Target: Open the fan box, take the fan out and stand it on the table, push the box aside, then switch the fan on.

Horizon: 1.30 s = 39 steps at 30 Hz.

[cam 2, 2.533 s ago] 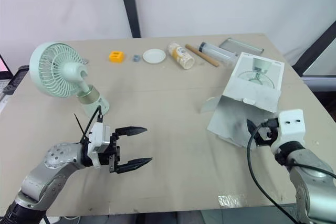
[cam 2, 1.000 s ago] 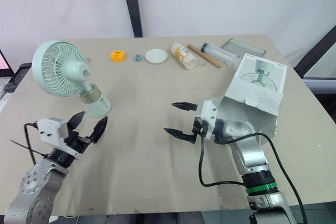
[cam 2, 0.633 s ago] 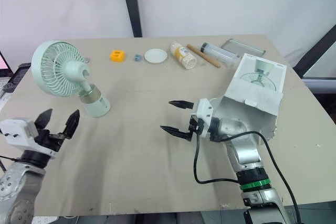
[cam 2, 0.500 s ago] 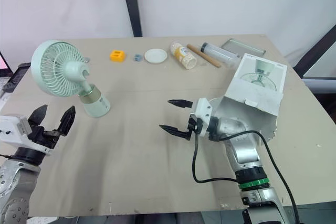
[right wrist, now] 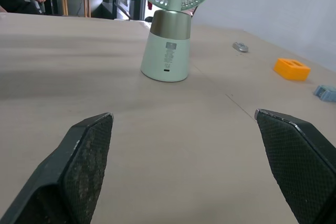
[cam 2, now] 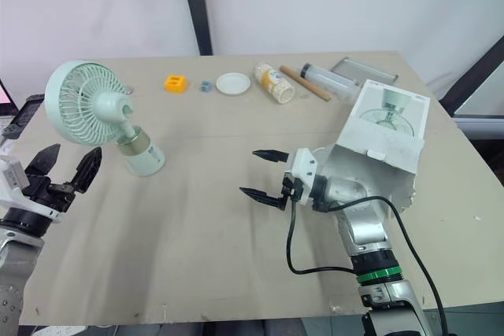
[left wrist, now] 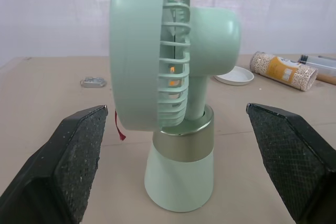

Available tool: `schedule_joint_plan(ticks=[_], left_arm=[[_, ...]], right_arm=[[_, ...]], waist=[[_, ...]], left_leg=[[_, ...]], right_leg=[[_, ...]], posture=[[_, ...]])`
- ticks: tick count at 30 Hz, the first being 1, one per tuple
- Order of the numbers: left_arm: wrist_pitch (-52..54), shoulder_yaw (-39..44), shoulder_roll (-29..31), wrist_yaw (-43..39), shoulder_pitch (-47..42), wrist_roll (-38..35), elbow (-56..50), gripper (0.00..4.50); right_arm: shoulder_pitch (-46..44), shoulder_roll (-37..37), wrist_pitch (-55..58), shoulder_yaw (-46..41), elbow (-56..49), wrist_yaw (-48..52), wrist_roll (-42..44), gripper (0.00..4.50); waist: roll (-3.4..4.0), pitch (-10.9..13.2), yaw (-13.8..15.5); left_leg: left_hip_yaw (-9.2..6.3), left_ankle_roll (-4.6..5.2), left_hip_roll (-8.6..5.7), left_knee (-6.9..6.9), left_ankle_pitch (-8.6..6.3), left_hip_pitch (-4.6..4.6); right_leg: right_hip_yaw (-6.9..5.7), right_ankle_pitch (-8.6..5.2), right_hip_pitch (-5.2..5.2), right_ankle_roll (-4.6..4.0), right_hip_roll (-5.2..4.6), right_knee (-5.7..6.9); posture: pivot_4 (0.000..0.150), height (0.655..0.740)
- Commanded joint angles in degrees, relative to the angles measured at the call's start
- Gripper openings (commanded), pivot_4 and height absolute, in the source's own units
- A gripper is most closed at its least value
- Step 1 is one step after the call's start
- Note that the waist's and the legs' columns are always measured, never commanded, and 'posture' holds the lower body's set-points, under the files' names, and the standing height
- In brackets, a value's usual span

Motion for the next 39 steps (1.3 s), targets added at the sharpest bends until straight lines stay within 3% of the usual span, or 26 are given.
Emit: schedule_joint_plan(ticks=[1,14,39], left_arm=[[0.76,2.0,2.16,-0.45,-1.29,-0.88,0.37,4.5],[7.53,1.08,9.13,-3.92,-10.33,-3.96,8.45,4.5],[8.04,0.27,12.03,-8.62,-17.11,-0.47,14.56,4.5]], right_arm=[[-0.93,0.1,-1.62,-0.04,0.04,0.32,0.05,4.43],[-0.82,0.49,-2.78,-0.11,0.72,-0.24,-0.61,4.43],[0.99,0.62,-2.2,-0.52,-1.25,-1.05,0.6,4.43]], waist=[[0.0,0.0,0.0],[0.0,0.0,-0.04],[-0.01,0.0,-0.05]], left_leg=[[0.0,-0.01,0.0,-0.02,0.0,0.0],[-0.04,-0.09,-0.01,-0.11,0.05,0.0],[-0.02,-0.25,0.01,-0.29,0.15,-0.15]], right_leg=[[0.0,0.0,0.0,0.0,0.0,0.0],[-0.04,0.0,-0.05,-0.01,-0.01,-0.01],[-0.02,0.03,-0.4,-0.06,-0.01,0.02]], posture=[[0.15,0.74],[0.15,0.74],[0.15,0.74]])
